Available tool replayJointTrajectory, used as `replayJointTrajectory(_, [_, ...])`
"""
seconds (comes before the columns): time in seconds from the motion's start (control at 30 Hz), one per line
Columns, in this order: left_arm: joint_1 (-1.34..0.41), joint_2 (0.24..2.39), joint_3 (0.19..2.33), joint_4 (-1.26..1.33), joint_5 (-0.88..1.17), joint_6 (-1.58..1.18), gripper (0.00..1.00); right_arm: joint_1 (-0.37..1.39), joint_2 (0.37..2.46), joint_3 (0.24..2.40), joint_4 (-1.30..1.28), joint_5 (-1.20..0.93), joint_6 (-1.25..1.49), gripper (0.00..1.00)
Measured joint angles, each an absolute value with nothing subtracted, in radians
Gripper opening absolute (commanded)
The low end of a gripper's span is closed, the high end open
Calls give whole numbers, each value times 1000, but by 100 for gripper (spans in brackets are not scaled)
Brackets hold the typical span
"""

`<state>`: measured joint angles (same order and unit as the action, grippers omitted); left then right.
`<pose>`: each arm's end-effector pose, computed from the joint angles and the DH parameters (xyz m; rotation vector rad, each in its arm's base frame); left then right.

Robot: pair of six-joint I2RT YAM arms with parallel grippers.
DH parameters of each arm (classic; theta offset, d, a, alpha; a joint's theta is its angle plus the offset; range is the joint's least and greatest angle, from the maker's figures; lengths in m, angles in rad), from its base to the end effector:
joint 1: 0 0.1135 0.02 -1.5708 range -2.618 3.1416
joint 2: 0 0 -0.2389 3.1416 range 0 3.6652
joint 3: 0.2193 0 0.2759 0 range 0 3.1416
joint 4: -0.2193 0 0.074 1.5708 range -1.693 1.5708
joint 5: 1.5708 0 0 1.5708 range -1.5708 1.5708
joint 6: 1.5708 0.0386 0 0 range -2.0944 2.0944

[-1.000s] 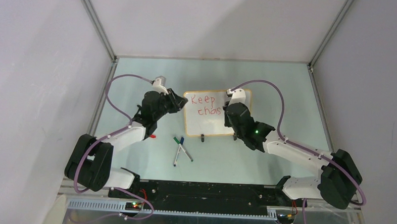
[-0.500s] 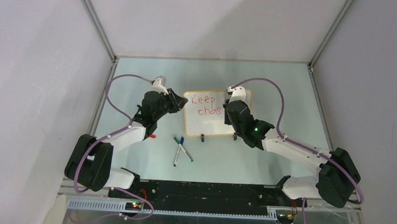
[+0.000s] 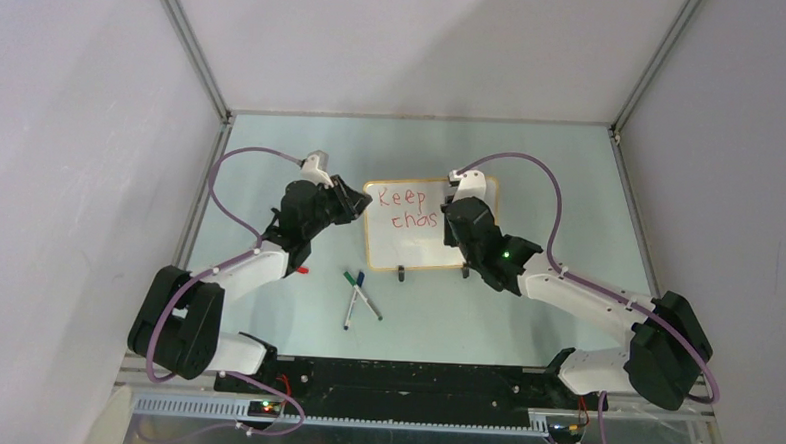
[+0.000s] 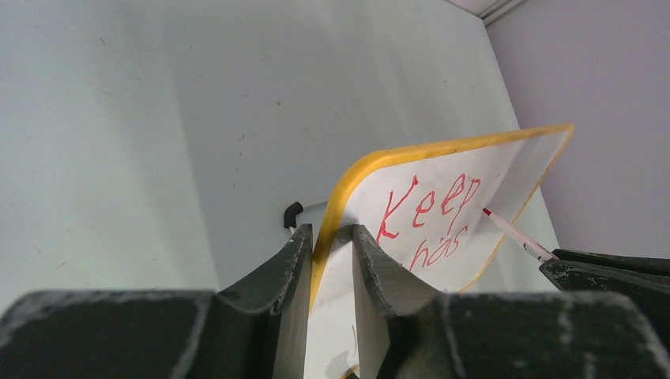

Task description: Write a sentence on the whiteboard

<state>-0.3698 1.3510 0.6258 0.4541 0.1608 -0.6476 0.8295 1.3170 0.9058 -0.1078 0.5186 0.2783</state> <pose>0.2936 -0.1204 0.1829 -0.1496 1.9207 -0.8471 0.2330 0.2262 0.2388 -0.2475 2.0046 0.1591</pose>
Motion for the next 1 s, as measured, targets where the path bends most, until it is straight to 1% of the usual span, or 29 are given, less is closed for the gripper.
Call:
replayJointTrajectory(0.53, [-370,1350,626,454,161,-647,27,839,1310,908,-138,525,281,0])
replayJointTrajectory(1.0, [-370,1350,626,454,160,-647,27,868,1245,907,-139,538,284,0])
